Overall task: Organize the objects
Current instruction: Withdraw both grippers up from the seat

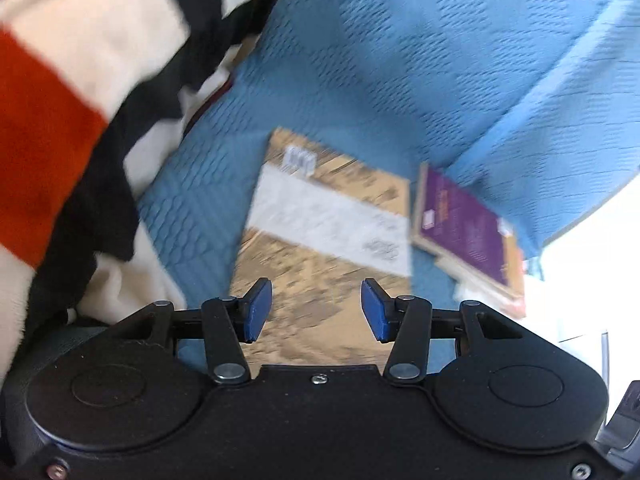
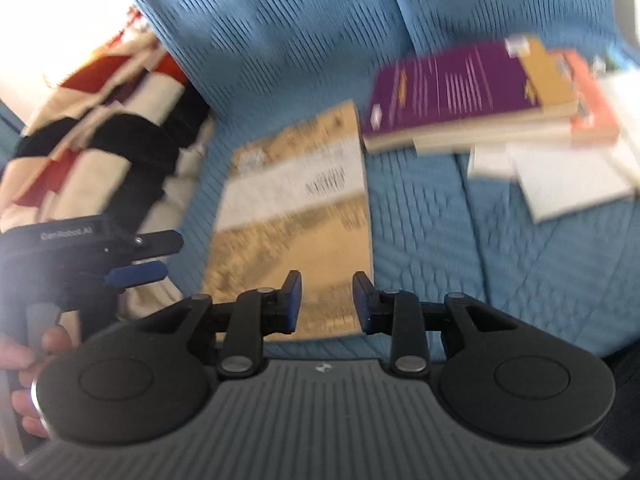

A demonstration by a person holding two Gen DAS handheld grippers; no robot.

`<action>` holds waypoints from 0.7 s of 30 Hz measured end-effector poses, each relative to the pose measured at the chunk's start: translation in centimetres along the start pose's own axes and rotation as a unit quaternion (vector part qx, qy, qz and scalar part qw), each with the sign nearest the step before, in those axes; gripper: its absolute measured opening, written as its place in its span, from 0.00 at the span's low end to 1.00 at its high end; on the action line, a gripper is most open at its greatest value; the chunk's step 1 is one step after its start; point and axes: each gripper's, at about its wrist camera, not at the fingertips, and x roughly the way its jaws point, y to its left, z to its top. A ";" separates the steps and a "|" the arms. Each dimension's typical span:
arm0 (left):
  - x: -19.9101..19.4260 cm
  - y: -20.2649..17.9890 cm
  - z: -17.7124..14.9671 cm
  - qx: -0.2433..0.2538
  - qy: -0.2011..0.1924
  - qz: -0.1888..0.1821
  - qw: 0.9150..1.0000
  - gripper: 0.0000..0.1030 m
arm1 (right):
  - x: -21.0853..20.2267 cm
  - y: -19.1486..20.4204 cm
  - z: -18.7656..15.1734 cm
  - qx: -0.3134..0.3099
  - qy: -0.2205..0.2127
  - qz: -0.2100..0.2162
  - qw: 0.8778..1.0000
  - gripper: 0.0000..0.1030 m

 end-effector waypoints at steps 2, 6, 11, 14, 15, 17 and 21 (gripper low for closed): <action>-1.4 -1.3 0.2 0.011 -0.013 -0.010 1.000 0.46 | -1.7 0.6 0.7 -0.013 -0.020 0.004 1.000 0.31; -4.3 -4.6 0.5 0.044 -0.041 -0.021 0.998 0.46 | -5.1 1.5 2.5 -0.034 -0.053 0.015 0.998 0.31; -7.5 -9.0 -0.4 0.089 -0.079 -0.021 0.993 0.52 | -9.5 2.3 4.0 -0.062 -0.096 0.019 0.993 0.31; -8.9 -11.3 -1.1 0.115 -0.093 -0.023 0.989 0.52 | -12.0 2.3 4.3 -0.067 -0.119 0.018 0.990 0.31; -9.4 -12.0 -1.3 0.119 -0.099 -0.025 0.988 0.53 | -12.7 2.4 4.3 -0.067 -0.125 0.019 0.990 0.31; -10.3 -13.2 -1.9 0.129 -0.106 -0.031 0.985 0.55 | -14.3 2.3 4.3 -0.071 -0.136 0.022 0.988 0.31; -11.6 -15.4 -3.3 0.152 -0.115 -0.041 0.981 0.59 | -16.9 1.8 3.7 -0.081 -0.152 0.012 0.985 0.31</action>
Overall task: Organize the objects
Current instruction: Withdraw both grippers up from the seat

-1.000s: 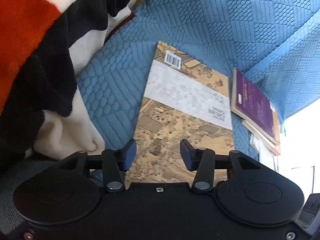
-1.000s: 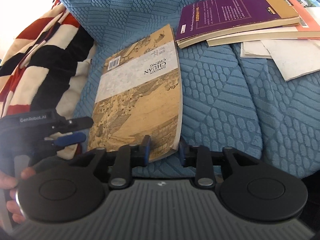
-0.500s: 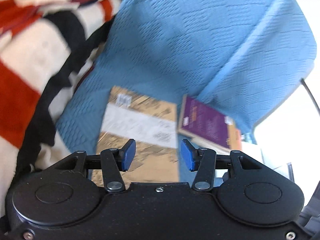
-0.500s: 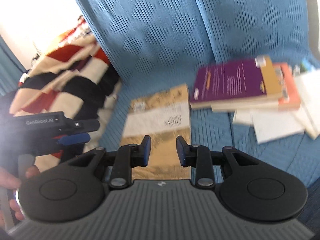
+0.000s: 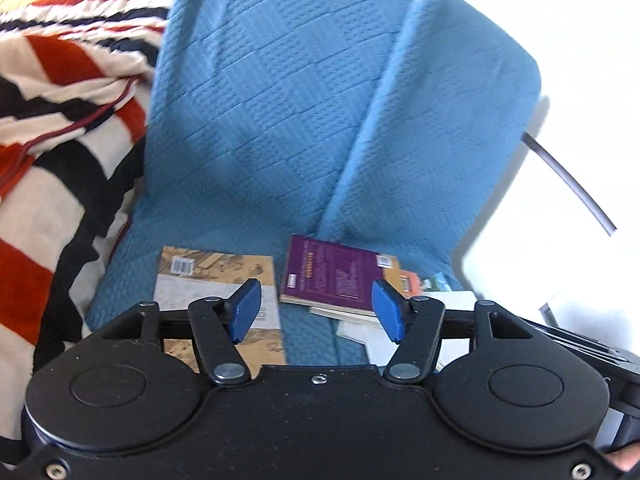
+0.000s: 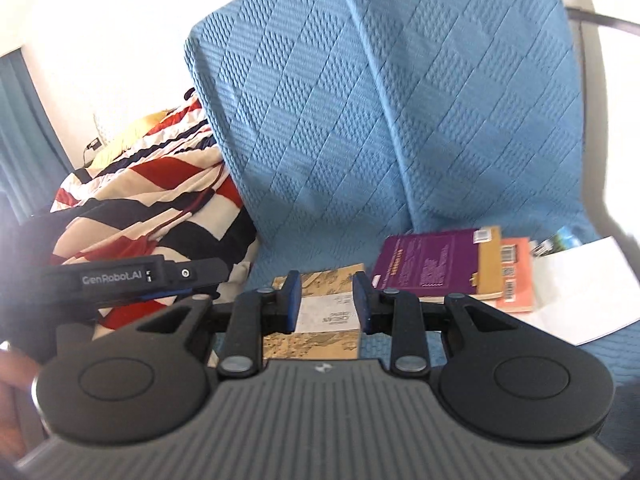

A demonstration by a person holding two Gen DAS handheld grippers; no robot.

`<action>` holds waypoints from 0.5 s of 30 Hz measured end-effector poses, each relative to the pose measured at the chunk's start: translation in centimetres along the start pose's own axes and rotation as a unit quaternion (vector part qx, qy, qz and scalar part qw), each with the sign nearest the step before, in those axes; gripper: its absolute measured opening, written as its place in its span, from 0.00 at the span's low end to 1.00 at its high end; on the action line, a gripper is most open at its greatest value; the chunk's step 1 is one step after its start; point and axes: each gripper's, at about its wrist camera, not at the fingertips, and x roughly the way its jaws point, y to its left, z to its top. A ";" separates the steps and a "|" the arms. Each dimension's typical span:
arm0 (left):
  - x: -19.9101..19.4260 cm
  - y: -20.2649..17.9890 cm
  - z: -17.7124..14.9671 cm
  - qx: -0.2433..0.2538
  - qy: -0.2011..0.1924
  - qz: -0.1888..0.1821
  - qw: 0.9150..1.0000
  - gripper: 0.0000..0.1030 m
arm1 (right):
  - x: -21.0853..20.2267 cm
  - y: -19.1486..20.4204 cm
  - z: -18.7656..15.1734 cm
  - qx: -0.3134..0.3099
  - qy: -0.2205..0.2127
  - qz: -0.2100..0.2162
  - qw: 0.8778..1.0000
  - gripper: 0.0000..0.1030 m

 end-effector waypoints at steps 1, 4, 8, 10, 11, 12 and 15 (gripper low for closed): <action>-0.3 -0.6 -0.2 0.003 -0.001 -0.005 1.000 0.61 | -0.6 -0.2 -0.1 -0.001 -0.002 -0.003 1.000 0.31; -1.0 -2.2 -0.8 0.013 -0.004 -0.013 1.000 0.65 | -2.2 -0.8 -0.4 0.002 -0.007 -0.011 1.000 0.31; -1.5 -4.0 -2.1 0.028 -0.002 -0.025 0.999 0.77 | -3.9 -1.6 -1.4 -0.002 -0.011 -0.029 1.000 0.31; -2.0 -4.7 -3.0 0.032 -0.012 -0.025 0.999 0.80 | -4.5 -2.0 -2.0 -0.004 -0.013 -0.040 0.999 0.31; -2.1 -5.0 -3.3 0.031 -0.012 -0.023 0.999 0.81 | -4.7 -2.3 -2.3 -0.002 -0.013 -0.042 0.999 0.31; -2.2 -5.2 -3.6 0.028 -0.009 -0.025 0.999 0.82 | -4.9 -2.4 -2.7 -0.001 -0.012 -0.045 0.999 0.31; -2.4 -6.1 -4.5 0.030 -0.008 -0.032 0.999 0.86 | -5.2 -3.1 -3.6 0.002 -0.002 -0.059 0.998 0.31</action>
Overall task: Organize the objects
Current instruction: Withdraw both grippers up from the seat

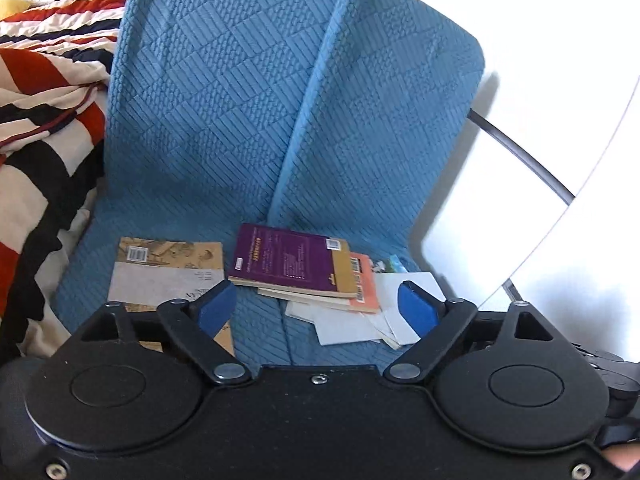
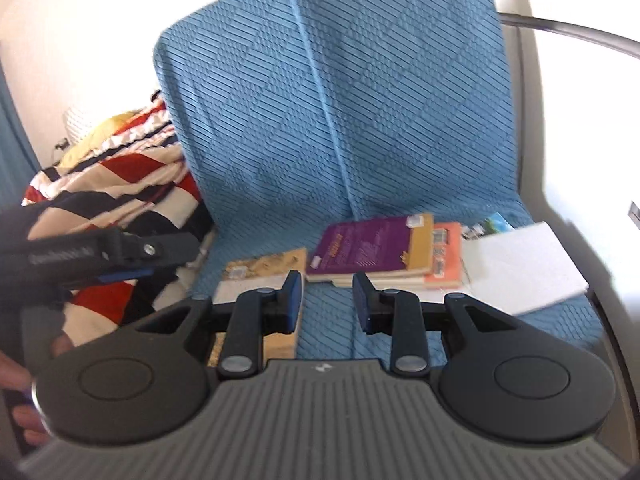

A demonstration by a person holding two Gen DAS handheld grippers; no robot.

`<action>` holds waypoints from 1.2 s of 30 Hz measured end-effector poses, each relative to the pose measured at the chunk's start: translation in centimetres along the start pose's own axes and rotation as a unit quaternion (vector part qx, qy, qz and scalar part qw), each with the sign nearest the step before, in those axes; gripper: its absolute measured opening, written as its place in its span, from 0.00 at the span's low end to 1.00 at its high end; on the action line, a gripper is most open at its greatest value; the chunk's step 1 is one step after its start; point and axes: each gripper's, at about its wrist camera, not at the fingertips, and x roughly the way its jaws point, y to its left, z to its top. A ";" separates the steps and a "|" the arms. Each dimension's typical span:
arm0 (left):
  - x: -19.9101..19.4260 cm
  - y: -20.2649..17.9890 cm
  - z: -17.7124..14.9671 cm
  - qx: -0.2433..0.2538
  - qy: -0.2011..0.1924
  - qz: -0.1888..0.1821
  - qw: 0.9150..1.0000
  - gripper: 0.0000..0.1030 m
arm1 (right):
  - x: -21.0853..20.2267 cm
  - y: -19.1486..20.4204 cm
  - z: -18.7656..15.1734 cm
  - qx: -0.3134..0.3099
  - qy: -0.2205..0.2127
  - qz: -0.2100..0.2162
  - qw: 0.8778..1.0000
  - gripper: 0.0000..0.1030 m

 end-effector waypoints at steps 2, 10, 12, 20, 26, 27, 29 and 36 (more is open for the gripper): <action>0.2 -0.5 -0.5 0.006 0.003 0.011 1.000 0.90 | -0.3 -0.5 -0.6 0.001 0.003 -0.009 1.000 0.31; 0.6 -1.5 -1.3 0.009 0.001 0.024 1.000 0.99 | -0.9 -2.2 -2.1 0.008 0.011 -0.018 1.000 0.87; 0.7 -1.7 -1.5 0.011 0.002 0.024 1.000 0.99 | -0.9 -2.6 -2.2 0.006 0.015 -0.025 1.000 0.86; 1.1 -2.2 -1.9 0.014 0.010 0.022 1.000 0.99 | -0.5 -3.7 -2.7 0.019 0.031 -0.039 0.999 0.86; 1.6 -2.1 -2.3 0.010 0.013 0.028 0.999 0.99 | 0.0 -4.0 -3.2 0.020 0.031 -0.047 0.998 0.86; 1.7 -2.1 -2.4 0.007 0.014 0.028 0.999 0.99 | 0.1 -4.1 -3.4 0.020 0.031 -0.050 0.998 0.86; 1.9 -2.2 -2.4 0.004 0.014 0.020 1.000 0.99 | 0.4 -4.3 -3.7 0.018 0.034 -0.053 0.998 0.86; 4.1 -2.8 -3.5 0.006 0.012 0.013 1.000 0.99 | 1.4 -5.3 -5.2 0.024 0.031 -0.042 0.998 0.86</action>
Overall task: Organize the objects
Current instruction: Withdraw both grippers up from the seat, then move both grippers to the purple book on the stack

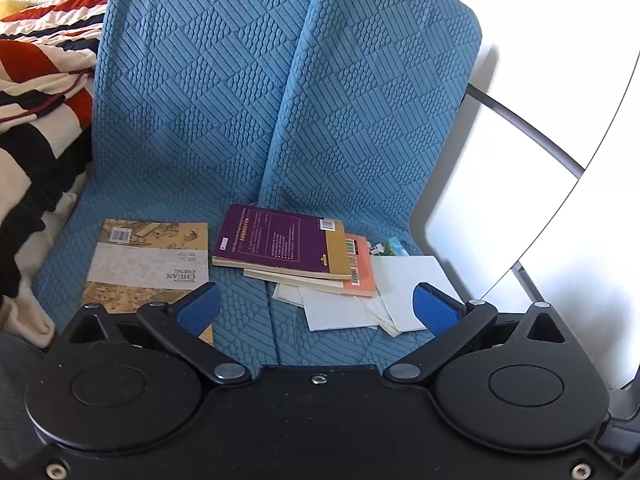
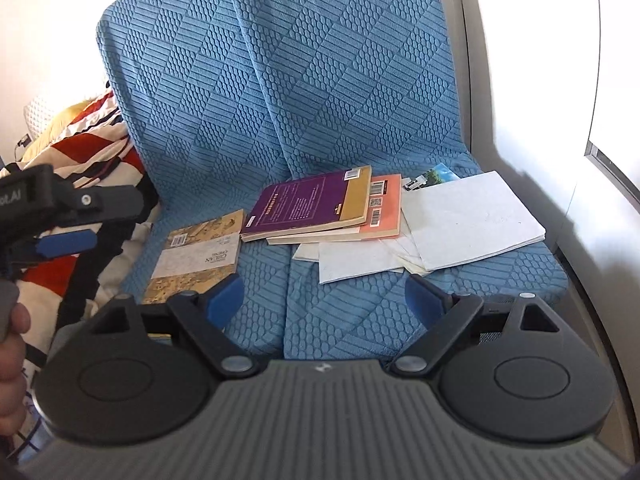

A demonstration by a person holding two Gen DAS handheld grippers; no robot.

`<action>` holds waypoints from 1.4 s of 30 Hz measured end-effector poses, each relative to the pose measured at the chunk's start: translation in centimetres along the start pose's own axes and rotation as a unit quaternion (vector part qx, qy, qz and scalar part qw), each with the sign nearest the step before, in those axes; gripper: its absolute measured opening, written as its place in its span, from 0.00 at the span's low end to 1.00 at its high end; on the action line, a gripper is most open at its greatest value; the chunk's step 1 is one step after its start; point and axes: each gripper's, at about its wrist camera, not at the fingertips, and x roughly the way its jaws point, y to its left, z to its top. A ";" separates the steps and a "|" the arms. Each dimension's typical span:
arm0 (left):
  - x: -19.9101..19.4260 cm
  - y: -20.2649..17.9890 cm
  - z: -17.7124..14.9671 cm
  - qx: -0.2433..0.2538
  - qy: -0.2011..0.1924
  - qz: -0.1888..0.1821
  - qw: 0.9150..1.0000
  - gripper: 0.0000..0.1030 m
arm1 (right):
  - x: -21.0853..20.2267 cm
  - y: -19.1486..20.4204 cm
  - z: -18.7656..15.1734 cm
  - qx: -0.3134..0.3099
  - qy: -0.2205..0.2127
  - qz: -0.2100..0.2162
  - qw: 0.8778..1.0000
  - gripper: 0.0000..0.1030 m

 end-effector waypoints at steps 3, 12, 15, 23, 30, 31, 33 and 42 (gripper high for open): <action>1.7 -0.3 -0.9 0.004 0.009 0.004 1.000 0.99 | 0.9 -0.6 -0.9 -0.001 -0.003 -0.006 1.000 0.86; 4.7 0.4 -1.8 -0.001 0.024 0.020 1.000 0.99 | 3.4 -2.9 -2.1 0.023 0.003 -0.020 1.000 0.86; 5.5 0.9 -1.4 -0.008 0.023 0.023 0.999 0.99 | 4.0 -3.1 -1.8 0.028 -0.004 -0.016 0.999 0.86; 8.6 1.2 0.3 -0.015 0.028 0.021 0.999 0.99 | 6.4 -4.0 -0.3 0.040 -0.003 -0.010 0.999 0.86; 12.5 2.2 1.8 -0.006 0.037 0.022 0.999 0.99 | 9.2 -4.5 0.8 0.054 0.017 -0.005 0.998 0.86; 13.2 2.5 2.0 -0.006 0.040 0.024 0.999 0.99 | 9.7 -4.7 1.0 0.059 0.023 -0.003 0.998 0.86; 14.3 3.2 2.1 -0.009 0.042 0.027 0.999 0.99 | 10.8 -4.9 1.4 0.066 0.031 0.001 0.997 0.86; 19.5 6.0 2.3 -0.016 0.072 0.024 0.997 0.99 | 17.1 -5.9 3.4 0.084 0.060 0.005 0.995 0.86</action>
